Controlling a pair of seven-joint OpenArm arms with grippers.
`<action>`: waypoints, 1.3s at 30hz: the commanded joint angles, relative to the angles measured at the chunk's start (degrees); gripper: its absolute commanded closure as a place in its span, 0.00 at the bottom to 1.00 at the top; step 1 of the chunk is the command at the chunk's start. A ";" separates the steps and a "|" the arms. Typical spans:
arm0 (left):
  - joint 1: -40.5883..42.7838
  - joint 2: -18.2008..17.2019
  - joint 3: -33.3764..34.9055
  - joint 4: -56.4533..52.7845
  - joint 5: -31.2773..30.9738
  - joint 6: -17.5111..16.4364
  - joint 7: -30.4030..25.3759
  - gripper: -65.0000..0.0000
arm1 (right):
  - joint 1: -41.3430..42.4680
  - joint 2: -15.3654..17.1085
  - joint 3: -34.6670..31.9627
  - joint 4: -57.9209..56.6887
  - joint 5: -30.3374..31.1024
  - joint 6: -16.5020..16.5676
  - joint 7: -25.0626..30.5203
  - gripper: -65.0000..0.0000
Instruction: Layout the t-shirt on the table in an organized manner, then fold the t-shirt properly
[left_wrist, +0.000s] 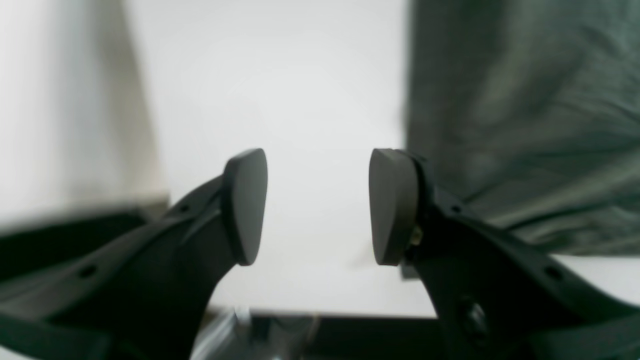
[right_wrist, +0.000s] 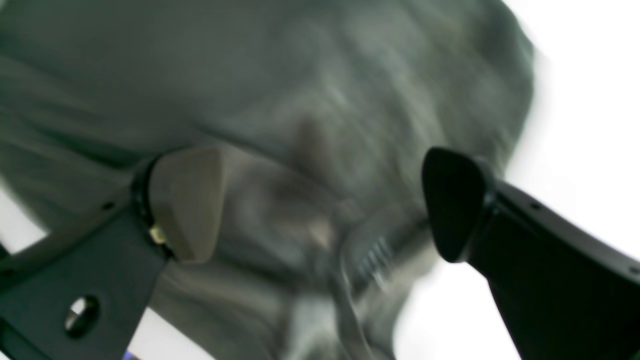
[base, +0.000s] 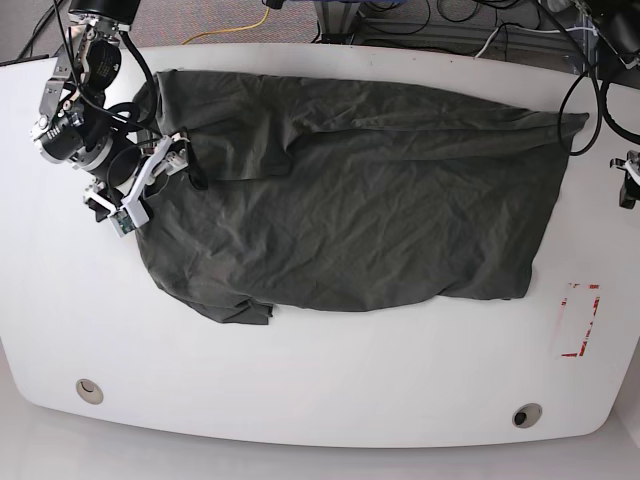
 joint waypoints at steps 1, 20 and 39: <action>-0.26 0.49 0.50 0.94 -1.57 -0.10 -0.75 0.53 | 0.66 0.64 0.05 0.97 1.08 1.52 1.64 0.08; 15.83 2.78 -5.57 3.66 -1.48 -0.10 -0.75 0.51 | -0.83 -0.33 -0.21 0.79 0.55 2.44 1.37 0.08; 14.34 10.07 -16.91 -8.65 -1.39 -0.10 -0.75 0.41 | -1.09 -0.50 -2.32 0.70 0.55 2.44 1.37 0.08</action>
